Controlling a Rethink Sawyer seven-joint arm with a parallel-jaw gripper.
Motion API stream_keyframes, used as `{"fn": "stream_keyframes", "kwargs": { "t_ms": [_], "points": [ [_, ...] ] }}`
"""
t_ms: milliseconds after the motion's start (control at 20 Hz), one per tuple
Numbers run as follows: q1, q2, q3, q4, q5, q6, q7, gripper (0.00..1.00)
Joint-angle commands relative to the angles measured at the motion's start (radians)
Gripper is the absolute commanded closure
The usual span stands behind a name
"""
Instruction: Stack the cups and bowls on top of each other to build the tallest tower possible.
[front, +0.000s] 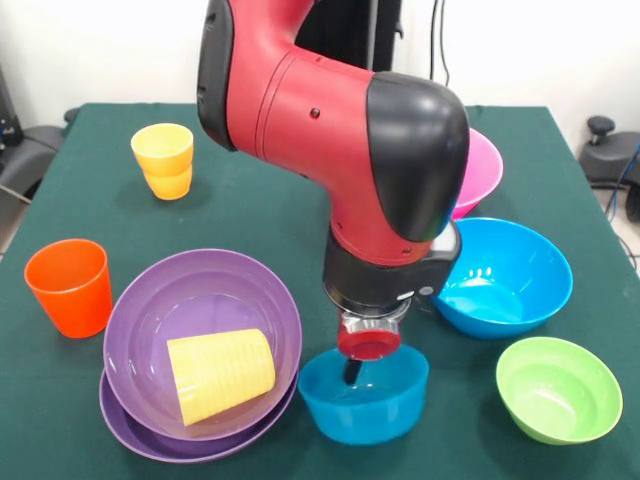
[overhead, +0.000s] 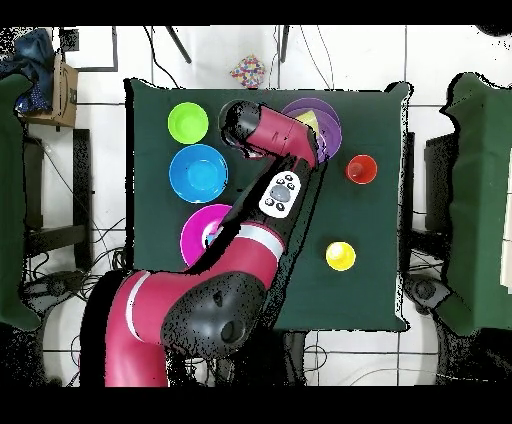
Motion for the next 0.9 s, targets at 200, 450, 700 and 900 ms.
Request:
{"fn": "stream_keyframes", "kwargs": {
  "t_ms": [200, 450, 700, 900],
  "points": [
    [0.035, 0.022, 0.084, 0.054, 0.019, -0.055, 0.224, 0.00],
    [0.037, 0.024, 0.070, 0.051, 0.015, -0.049, 0.227, 0.00],
    [0.039, 0.030, 0.053, 0.038, -0.004, -0.042, 0.203, 0.00],
    [0.037, 0.029, 0.048, 0.040, -0.008, -0.053, 0.195, 1.00]
  ]
}}
